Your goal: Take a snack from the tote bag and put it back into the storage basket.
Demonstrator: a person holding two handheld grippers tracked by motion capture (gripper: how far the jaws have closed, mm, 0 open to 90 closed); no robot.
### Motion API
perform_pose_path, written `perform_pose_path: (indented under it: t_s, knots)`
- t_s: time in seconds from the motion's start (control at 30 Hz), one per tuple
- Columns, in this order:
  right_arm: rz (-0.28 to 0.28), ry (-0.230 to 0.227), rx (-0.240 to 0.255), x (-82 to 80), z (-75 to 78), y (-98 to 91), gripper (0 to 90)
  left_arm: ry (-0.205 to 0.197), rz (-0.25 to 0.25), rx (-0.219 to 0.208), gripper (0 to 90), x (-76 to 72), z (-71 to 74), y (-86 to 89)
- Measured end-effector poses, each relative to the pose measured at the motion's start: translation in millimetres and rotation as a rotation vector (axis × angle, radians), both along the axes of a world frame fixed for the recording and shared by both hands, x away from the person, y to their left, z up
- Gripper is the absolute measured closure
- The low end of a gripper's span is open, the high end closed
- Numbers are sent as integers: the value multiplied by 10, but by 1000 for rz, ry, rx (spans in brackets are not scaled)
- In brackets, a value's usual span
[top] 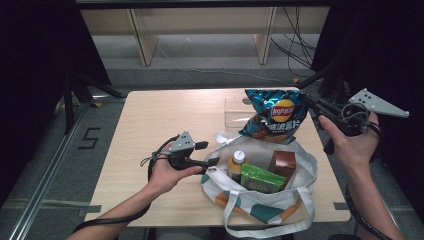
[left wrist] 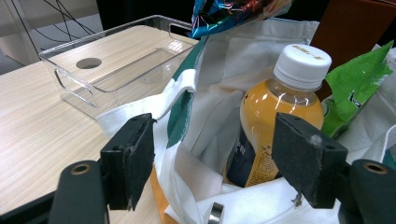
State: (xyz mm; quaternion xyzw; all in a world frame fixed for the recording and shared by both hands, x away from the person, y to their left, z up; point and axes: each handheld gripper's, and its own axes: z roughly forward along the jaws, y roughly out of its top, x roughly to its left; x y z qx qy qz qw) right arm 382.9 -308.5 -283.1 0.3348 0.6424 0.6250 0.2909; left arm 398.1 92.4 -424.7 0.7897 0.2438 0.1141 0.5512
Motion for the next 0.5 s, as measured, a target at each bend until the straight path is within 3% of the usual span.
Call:
perform_pose_path:
  t_s: [0.27, 0.5]
  knots:
    - [-9, 11, 5, -10, 44, -12, 900, -5, -8, 2, 294, 6, 1, -1]
    - [-12, -13, 14, 18, 97, -16, 900, -5, -2, 5, 294, 1, 2, -3]
